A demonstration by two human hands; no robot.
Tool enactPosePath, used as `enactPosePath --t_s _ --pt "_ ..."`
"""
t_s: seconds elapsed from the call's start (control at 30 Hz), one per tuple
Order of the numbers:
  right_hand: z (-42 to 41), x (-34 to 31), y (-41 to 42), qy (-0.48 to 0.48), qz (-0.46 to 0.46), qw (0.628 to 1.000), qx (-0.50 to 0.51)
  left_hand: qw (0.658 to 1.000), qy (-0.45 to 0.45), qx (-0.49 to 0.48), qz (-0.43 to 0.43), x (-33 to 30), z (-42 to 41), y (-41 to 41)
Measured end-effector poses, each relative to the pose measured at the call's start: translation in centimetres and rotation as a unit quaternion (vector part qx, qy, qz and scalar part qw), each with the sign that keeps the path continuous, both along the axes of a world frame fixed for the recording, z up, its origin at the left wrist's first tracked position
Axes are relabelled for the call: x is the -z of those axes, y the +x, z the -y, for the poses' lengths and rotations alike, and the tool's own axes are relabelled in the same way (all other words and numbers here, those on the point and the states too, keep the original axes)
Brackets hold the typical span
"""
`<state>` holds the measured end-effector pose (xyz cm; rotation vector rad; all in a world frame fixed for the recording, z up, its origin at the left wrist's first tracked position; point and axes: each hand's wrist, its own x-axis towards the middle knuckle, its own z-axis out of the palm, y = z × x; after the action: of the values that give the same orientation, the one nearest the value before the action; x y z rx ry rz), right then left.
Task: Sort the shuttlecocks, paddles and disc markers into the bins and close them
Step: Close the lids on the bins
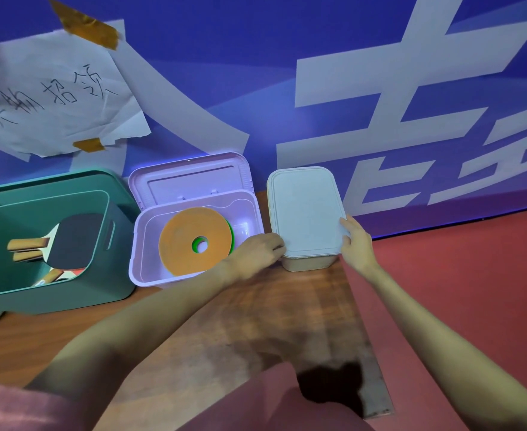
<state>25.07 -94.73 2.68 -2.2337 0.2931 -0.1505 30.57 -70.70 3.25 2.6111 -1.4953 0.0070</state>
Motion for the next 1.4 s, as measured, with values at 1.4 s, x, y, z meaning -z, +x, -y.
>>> enactPosePath --t_s 1.4 --pt "0.8 2.9 13.1 -0.298 -0.063 0.947 -0.099 0.947 0.039 -0.304 -0.100 2.5 4.9 11.1"
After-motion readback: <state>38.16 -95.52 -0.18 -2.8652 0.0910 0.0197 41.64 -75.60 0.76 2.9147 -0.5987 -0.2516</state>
